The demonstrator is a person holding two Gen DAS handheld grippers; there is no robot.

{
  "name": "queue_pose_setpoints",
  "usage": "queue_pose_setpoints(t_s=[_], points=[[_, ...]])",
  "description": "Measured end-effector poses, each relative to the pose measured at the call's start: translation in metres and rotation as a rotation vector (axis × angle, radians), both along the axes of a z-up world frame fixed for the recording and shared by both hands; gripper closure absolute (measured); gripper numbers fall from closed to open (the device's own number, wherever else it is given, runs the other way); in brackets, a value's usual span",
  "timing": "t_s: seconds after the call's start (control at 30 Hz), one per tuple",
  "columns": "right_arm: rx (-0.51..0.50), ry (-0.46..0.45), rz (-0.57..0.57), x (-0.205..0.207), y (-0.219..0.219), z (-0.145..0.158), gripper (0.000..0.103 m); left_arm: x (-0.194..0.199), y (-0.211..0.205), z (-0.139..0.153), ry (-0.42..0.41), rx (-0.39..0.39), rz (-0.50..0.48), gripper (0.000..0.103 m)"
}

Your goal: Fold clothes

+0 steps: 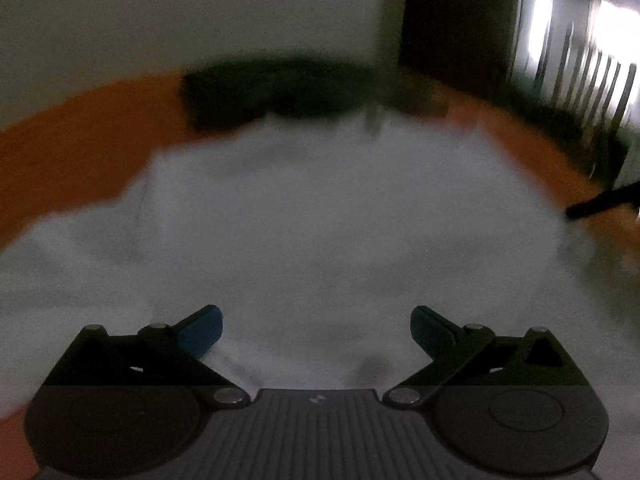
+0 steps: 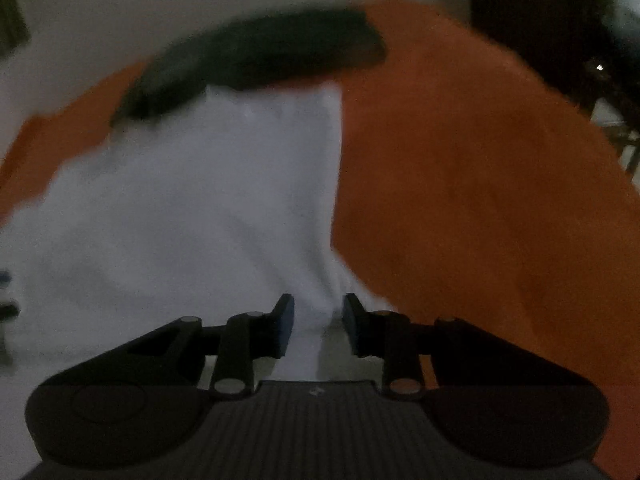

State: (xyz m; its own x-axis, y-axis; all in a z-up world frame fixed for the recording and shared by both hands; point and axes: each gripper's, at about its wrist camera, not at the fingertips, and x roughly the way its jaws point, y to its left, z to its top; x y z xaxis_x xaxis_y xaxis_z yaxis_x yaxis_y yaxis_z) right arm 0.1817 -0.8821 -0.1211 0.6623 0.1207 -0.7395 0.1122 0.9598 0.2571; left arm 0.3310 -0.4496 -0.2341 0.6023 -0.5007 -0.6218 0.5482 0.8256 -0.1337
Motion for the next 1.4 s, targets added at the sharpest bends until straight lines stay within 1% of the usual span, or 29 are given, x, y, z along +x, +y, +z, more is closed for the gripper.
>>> queue_pose_setpoints(t_s=[0.03, 0.07, 0.1, 0.13, 0.17, 0.2, 0.23, 0.27, 0.3, 0.33, 0.4, 0.43, 0.5, 0.57, 0.6, 0.67, 0.7, 0.73, 0.77, 0.87, 0.93, 0.97, 1.03, 1.13, 1.2, 1.23, 1.33, 1.37, 1.4], points=[[0.001, -0.048, 0.017, 0.001, 0.002, 0.006, 0.067, -0.001, -0.002, 0.009, 0.025, -0.046, -0.043, 0.001], [-0.017, -0.074, 0.051, 0.006, 0.008, 0.010, 0.063, -0.001, -0.008, 0.015, 0.041, -0.063, -0.073, 0.000], [-0.036, -0.100, 0.085, 0.010, 0.015, 0.013, 0.059, -0.002, -0.015, 0.018, 0.031, -0.054, -0.079, 0.000], [-0.065, -0.108, 0.103, 0.016, 0.022, 0.010, 0.053, -0.002, -0.024, 0.017, 0.007, -0.030, -0.074, 0.000], [-0.097, -0.105, 0.120, 0.023, 0.031, 0.003, 0.052, 0.000, -0.034, 0.012, -0.009, 0.001, -0.072, 0.000], [-0.113, -0.083, 0.122, 0.029, 0.037, -0.007, 0.052, 0.004, -0.042, 0.002, -0.013, 0.042, -0.066, 0.000], [-0.130, -0.059, 0.124, 0.034, 0.043, -0.016, 0.052, 0.009, -0.049, -0.011, -0.008, 0.099, -0.043, 0.000], [-0.158, 0.015, 0.104, 0.040, 0.047, -0.032, 0.052, 0.015, -0.050, -0.026, 0.011, 0.169, 0.003, 0.000], [-0.152, 0.043, 0.086, 0.043, 0.046, -0.041, 0.052, 0.020, -0.048, -0.040, 0.027, 0.222, 0.049, 0.000], [-0.140, 0.052, 0.084, 0.045, 0.045, -0.037, 0.052, 0.018, -0.038, -0.047, 0.037, 0.206, 0.087, 0.000], [-0.116, 0.069, 0.079, 0.049, 0.042, -0.030, 0.051, 0.013, -0.018, -0.047, 0.047, 0.106, 0.115, 0.001], [-0.100, 0.057, 0.077, 0.047, 0.040, -0.021, 0.051, 0.007, -0.019, -0.042, 0.031, 0.113, 0.111, 0.001], [-0.050, -0.050, 0.059, 0.038, 0.039, 0.001, 0.044, -0.011, -0.022, -0.027, -0.027, 0.104, 0.102, 0.001], [-0.029, -0.072, 0.022, 0.027, 0.053, 0.011, 0.012, -0.021, -0.020, -0.015, -0.046, 0.026, 0.081, 0.000], [-0.018, -0.084, 0.005, 0.022, 0.060, 0.016, 0.009, -0.021, -0.023, -0.013, -0.042, 0.003, 0.071, 0.000], [0.037, -0.170, 0.010, 0.005, 0.081, 0.020, 0.009, -0.017, -0.035, -0.019, -0.055, 0.021, 0.068, 0.000], [0.040, -0.202, 0.019, -0.002, 0.094, 0.017, 0.009, -0.014, -0.042, -0.024, -0.058, 0.038, 0.071, 0.000], [0.021, -0.216, 0.038, -0.006, 0.108, 0.010, 0.009, -0.010, -0.050, -0.033, -0.050, 0.073, 0.089, 0.000], [0.001, -0.229, 0.057, -0.010, 0.121, 0.003, 0.009, -0.010, -0.048, -0.042, -0.058, 0.069, 0.095, 0.000], [-0.099, -0.219, 0.132, -0.014, 0.151, -0.035, 0.009, -0.009, -0.040, -0.067, -0.080, 0.055, 0.112, 0.000], [-0.157, -0.249, 0.146, -0.016, 0.161, -0.052, 0.007, -0.008, -0.038, -0.067, -0.070, 0.034, 0.111, 0.000], [-0.185, -0.263, 0.153, -0.016, 0.165, -0.061, 0.005, -0.007, -0.039, -0.066, -0.067, 0.040, 0.110, 0.000], [-0.181, -0.250, 0.148, -0.017, 0.165, -0.060, 0.001, -0.009, -0.039, -0.065, -0.067, 0.042, 0.106, 0.000], [-0.180, -0.245, 0.144, -0.015, 0.164, -0.061, 0.000, -0.012, -0.038, -0.062, -0.063, 0.041, 0.107, 0.000], [-0.179, -0.238, 0.145, -0.012, 0.164, -0.059, 0.001, -0.018, -0.039, -0.053, -0.046, 0.061, 0.112, 0.001], [-0.187, -0.246, 0.146, -0.016, 0.166, -0.053, 0.001, -0.022, -0.038, -0.048, -0.038, 0.063, 0.112, 0.001], [-0.208, -0.268, 0.148, -0.027, 0.171, -0.034, 0.001, -0.037, -0.019, -0.022, -0.018, -0.010, 0.092, 0.001], [-0.191, -0.291, 0.187, -0.034, 0.175, -0.026, 0.001, -0.039, -0.013, -0.015, -0.013, -0.022, 0.088, 0.001], [-0.180, -0.321, 0.239, -0.041, 0.183, -0.020, 0.002, -0.039, -0.008, -0.011, -0.012, -0.016, 0.099, 0.001]])
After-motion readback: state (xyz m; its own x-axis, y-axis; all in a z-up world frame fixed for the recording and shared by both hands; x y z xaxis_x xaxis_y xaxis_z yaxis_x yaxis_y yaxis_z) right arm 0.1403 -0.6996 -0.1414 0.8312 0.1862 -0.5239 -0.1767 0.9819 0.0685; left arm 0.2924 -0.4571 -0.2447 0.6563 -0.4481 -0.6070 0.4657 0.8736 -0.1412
